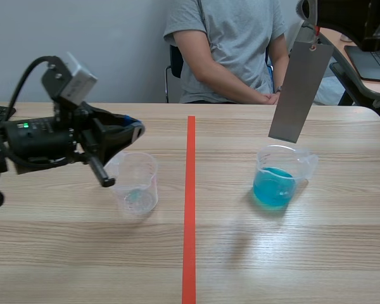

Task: Do the redox reaction experiment.
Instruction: 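Raise the plate and point at it, then lower the plate into the blue solution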

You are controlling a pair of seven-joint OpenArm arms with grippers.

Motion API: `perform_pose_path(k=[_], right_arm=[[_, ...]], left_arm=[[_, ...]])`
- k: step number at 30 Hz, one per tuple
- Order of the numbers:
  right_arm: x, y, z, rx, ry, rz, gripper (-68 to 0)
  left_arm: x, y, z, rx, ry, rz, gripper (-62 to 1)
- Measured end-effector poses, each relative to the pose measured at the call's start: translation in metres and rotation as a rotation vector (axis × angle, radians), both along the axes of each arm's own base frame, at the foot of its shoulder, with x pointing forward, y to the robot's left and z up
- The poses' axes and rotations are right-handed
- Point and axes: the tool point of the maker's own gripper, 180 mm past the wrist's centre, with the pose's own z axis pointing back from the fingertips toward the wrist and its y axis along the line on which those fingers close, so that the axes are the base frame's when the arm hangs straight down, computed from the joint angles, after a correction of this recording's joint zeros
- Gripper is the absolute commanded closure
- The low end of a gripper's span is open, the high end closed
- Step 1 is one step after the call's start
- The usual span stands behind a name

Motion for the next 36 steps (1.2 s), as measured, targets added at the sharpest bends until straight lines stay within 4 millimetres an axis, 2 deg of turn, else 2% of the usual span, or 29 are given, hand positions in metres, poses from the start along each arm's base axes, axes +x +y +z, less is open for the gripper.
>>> perform_pose_path(k=[6,13,19,24,30,36], right_arm=[[0.0,0.0,0.0,0.0,0.0,0.0,-1.5],[0.0,0.0,0.0,0.0,0.0,0.0,-1.5],[0.0,0.0,0.0,0.0,0.0,0.0,-1.5],[0.0,0.0,0.0,0.0,0.0,0.0,-1.5],[0.0,0.0,0.0,0.0,0.0,0.0,-1.5],[0.001,0.0,-0.001,0.008,0.003,-0.002,-1.5]], left_arm=[[-0.027,0.061,-0.008,0.09,0.018,0.153,-4.9],[-0.077,0.122,-0.028,0.137,0.097,0.319,-4.9],[-0.119,0.159,-0.046,0.2,0.192,0.416,-4.9],[-0.151,0.176,-0.059,0.202,0.27,0.505,-4.9],[-0.187,0.176,-0.077,0.179,0.367,0.574,-4.9],[-0.201,0.176,-0.085,0.153,0.404,0.624,-4.9]])
